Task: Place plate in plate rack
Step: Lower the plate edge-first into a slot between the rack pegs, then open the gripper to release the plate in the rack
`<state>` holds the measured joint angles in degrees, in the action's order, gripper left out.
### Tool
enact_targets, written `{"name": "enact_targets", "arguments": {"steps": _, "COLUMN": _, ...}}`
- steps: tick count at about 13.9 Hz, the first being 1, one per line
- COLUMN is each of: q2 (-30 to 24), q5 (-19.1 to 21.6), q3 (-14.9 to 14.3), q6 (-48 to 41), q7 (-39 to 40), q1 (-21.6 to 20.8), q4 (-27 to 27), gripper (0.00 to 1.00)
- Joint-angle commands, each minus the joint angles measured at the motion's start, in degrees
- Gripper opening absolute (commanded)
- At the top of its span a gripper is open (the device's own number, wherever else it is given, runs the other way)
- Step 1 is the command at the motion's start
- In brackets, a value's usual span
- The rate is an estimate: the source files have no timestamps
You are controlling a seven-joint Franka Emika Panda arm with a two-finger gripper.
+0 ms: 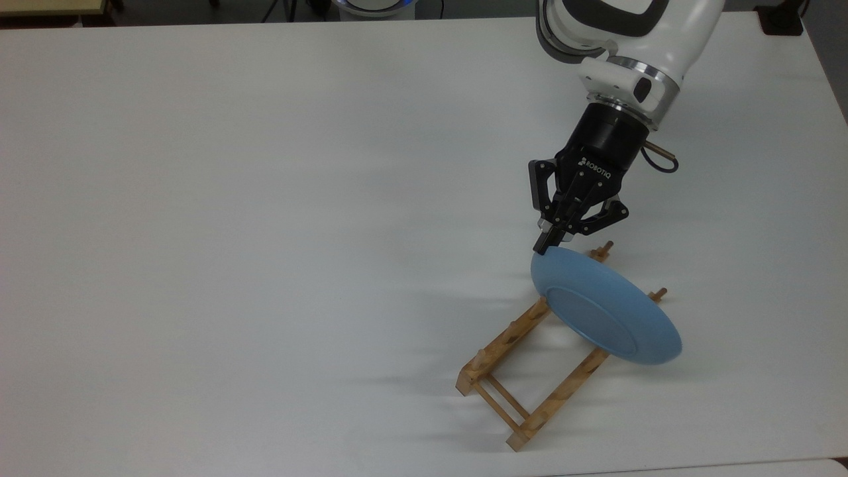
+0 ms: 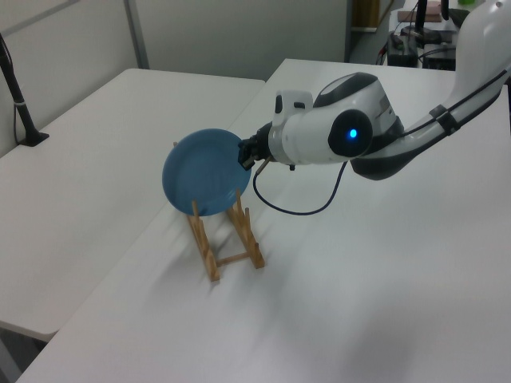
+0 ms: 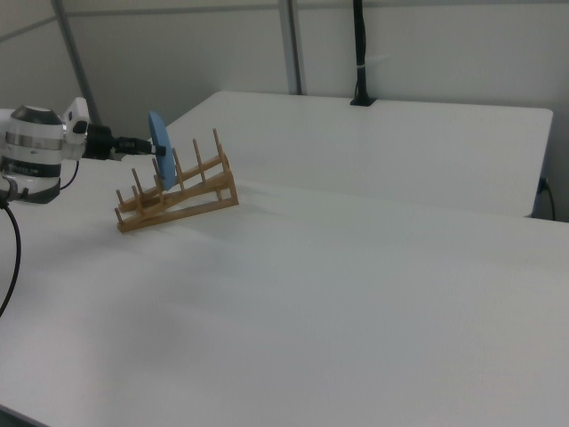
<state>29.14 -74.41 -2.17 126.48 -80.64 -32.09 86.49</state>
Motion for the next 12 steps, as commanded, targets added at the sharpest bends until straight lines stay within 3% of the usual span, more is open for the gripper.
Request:
{"name": "enact_targets", "arguments": {"steps": 1, "q2": 0.3, "q5": 0.57, "q3": 0.58, "q6": -5.44, "q7": -1.71, "q1": -1.57, "q4": -0.09, "gripper": 0.0}}
{"name": "enact_targets", "arguments": {"steps": 4, "q2": 0.3, "q5": 1.9, "q3": 1.64, "q6": -7.91, "q7": -1.71, "q1": -1.66, "q4": -0.09, "gripper": 0.05}}
{"name": "enact_targets", "arguments": {"steps": 5, "q2": 0.3, "q5": 1.99, "q3": 1.81, "q6": -8.0, "q7": -1.71, "q1": -1.66, "q4": -0.09, "gripper": 0.23}}
{"name": "enact_targets", "arguments": {"steps": 6, "q2": 0.3, "q5": 2.07, "q3": 1.81, "q6": -8.0, "q7": -1.8, "q1": -1.57, "q4": -0.09, "gripper": 0.48}}
{"name": "enact_targets", "arguments": {"steps": 10, "q2": 0.39, "q5": 1.64, "q3": 1.81, "q6": -7.74, "q7": -2.94, "q1": -0.96, "q4": -0.18, "gripper": 0.6}}
{"name": "enact_targets", "arguments": {"steps": 12, "q2": 0.3, "q5": 1.63, "q3": 1.81, "q6": -7.74, "q7": -3.38, "q1": -0.87, "q4": -0.27, "gripper": 0.85}}
